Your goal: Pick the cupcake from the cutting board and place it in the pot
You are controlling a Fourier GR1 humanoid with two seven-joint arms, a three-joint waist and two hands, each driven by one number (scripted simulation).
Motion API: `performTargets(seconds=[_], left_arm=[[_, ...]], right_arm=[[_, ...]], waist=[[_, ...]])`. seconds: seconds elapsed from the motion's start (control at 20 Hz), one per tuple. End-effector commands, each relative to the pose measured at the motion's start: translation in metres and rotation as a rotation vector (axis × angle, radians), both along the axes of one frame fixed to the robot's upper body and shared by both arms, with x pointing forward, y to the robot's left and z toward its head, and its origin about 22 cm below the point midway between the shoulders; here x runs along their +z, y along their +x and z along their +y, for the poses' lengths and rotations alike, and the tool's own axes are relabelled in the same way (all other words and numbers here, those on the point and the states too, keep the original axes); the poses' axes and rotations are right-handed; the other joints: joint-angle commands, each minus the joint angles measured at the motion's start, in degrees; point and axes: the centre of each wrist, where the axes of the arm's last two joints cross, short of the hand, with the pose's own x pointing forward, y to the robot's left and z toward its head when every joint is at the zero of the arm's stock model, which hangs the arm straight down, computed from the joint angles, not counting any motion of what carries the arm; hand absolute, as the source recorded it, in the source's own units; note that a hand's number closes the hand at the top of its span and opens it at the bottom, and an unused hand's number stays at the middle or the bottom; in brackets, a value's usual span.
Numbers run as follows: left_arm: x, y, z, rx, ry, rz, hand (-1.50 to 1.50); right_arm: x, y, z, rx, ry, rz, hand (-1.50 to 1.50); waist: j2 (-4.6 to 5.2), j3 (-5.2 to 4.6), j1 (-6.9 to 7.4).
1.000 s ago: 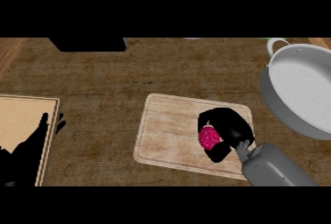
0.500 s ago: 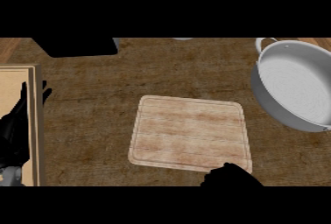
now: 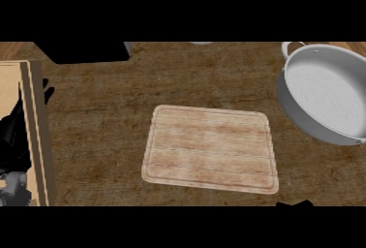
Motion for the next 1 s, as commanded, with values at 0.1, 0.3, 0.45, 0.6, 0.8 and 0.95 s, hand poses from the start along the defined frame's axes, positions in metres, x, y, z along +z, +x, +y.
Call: performTargets(seconds=[0.1,0.3,0.45,0.6,0.8,0.95], left_arm=[[-0.006,0.002,0.005,0.002,0.006,0.013,0.00],[-0.008,0.016,-0.012,-0.040,-0.001,-0.003,0.00],[-0.003,0.011,0.002,-0.026,0.001,0.002,0.00],[0.002,0.014,-0.008,-0.050,0.000,-0.017,0.00],[0.010,0.017,-0.009,-0.050,0.006,-0.027,0.00],[0.010,0.037,-0.019,-0.060,0.013,-0.021,0.00]], right_arm=[[0.045,-0.003,-0.026,-0.206,0.168,-0.258,1.50],[0.055,0.008,-0.043,-0.316,0.277,-0.261,1.50],[0.066,0.010,-0.068,-0.376,0.235,-0.324,1.50],[0.084,0.034,-0.095,-0.446,0.284,-0.292,1.50],[0.074,0.050,-0.141,-0.463,0.376,-0.261,1.50],[0.069,0.072,-0.166,-0.481,0.350,-0.237,1.50]], waist=[[0.12,0.06,0.27],[0.52,0.05,1.23],[0.29,0.05,1.65],[0.50,0.02,2.97],[0.52,0.07,3.25],[0.74,0.02,3.69]])
